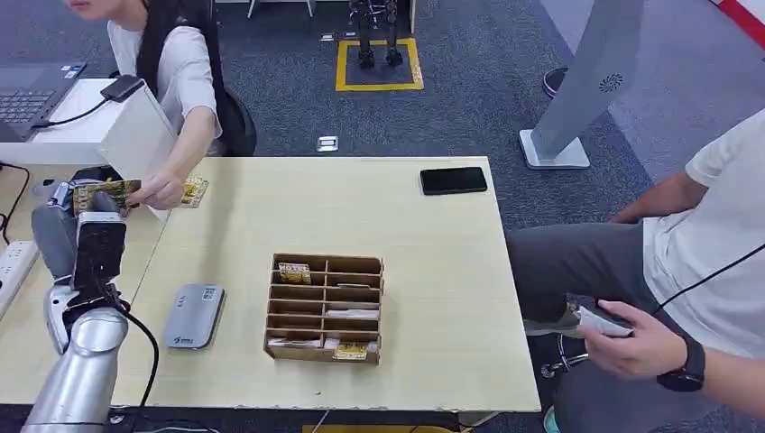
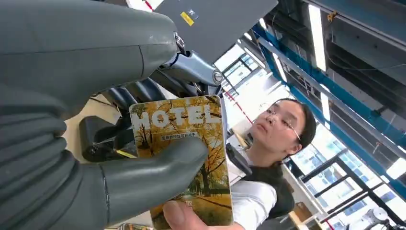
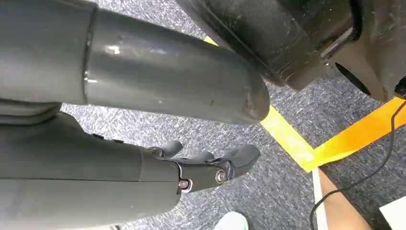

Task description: Pass the card to the sensor for recognition and then transmit it.

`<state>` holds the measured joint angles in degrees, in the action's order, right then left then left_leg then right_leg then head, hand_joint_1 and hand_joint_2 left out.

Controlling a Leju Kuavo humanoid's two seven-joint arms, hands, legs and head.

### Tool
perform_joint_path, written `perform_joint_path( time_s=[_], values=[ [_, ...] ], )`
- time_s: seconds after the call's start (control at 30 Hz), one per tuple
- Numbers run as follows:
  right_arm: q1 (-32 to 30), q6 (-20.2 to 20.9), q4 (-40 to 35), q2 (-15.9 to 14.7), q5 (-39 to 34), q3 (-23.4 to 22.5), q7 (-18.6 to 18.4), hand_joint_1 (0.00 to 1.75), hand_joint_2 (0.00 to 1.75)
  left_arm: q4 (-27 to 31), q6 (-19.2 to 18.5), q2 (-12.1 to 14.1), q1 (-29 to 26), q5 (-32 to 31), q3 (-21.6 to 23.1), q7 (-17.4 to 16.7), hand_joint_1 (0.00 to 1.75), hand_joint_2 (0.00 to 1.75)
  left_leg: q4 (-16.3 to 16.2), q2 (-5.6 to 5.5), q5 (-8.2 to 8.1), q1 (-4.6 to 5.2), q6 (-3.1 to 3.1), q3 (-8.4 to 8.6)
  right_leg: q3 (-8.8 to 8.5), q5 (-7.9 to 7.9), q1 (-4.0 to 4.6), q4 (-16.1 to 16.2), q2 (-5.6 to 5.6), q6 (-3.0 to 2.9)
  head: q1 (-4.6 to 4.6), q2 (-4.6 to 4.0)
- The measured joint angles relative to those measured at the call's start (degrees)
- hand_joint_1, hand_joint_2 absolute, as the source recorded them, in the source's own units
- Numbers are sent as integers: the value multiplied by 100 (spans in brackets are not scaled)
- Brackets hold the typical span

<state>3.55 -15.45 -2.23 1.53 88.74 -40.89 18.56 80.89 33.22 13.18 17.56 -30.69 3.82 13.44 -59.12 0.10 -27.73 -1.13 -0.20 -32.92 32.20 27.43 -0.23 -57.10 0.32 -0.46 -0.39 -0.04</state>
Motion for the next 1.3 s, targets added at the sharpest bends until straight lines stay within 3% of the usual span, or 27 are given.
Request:
perform_joint_path(
  time_s=[0.1,0.13,0.3,0.37,0.53,0.63,0.87,1.07,1.2,1.3],
  values=[
    [0,-15,2,-11,0,0,15,0,0,-9,-33,-2,-2,105,0,35,175,175,0,0,0,0,0,0,0,0,0,0,0,0,0,0],
    [0,-15,4,-15,0,0,15,0,0,-9,-33,-4,-2,116,0,39,0,175,0,0,0,0,0,0,0,0,0,0,0,0,0,0],
    [2,-26,7,-39,0,0,24,0,0,-9,-125,-24,-2,392,0,118,0,175,0,-1,0,0,0,-1,0,0,0,0,0,0,0,0],
    [2,-65,11,-44,0,-2,26,0,0,-9,-342,-44,-2,644,0,-13,0,175,0,-1,0,0,0,-1,0,0,0,0,0,0,0,0],
    [-2,-151,33,-46,0,-22,24,0,0,0,-476,-81,-14,787,2,-245,0,175,0,-1,0,0,0,-1,-1,0,0,0,0,0,0,0],
    [-16,-234,72,-48,0,-55,13,0,0,204,-765,-50,-141,929,20,-229,0,175,0,1,0,0,0,-1,-1,0,0,0,2,0,0,0],
    [-78,-334,125,-61,0,-140,41,0,0,1188,-1497,179,-733,967,313,250,0,175,0,1,-3,0,0,-5,1,3,0,1,2,1,0,0],
    [-99,-315,157,-61,0,-267,72,0,0,2255,-2127,522,-1506,706,933,1026,0,175,1,9,-7,3,3,-4,4,4,-1,2,7,2,-2,0],
    [-105,-304,162,-61,0,-319,61,0,0,2598,-2386,603,-1814,839,1344,1246,0,175,1,3,-7,2,3,-9,4,5,-1,3,0,3,-2,0],
    [-92,-315,162,-61,0,-343,61,0,0,2708,-2884,715,-1878,990,1581,1423,0,175,1,1,-6,1,4,-10,2,4,-1,3,-4,3,0,0]
  ],
)
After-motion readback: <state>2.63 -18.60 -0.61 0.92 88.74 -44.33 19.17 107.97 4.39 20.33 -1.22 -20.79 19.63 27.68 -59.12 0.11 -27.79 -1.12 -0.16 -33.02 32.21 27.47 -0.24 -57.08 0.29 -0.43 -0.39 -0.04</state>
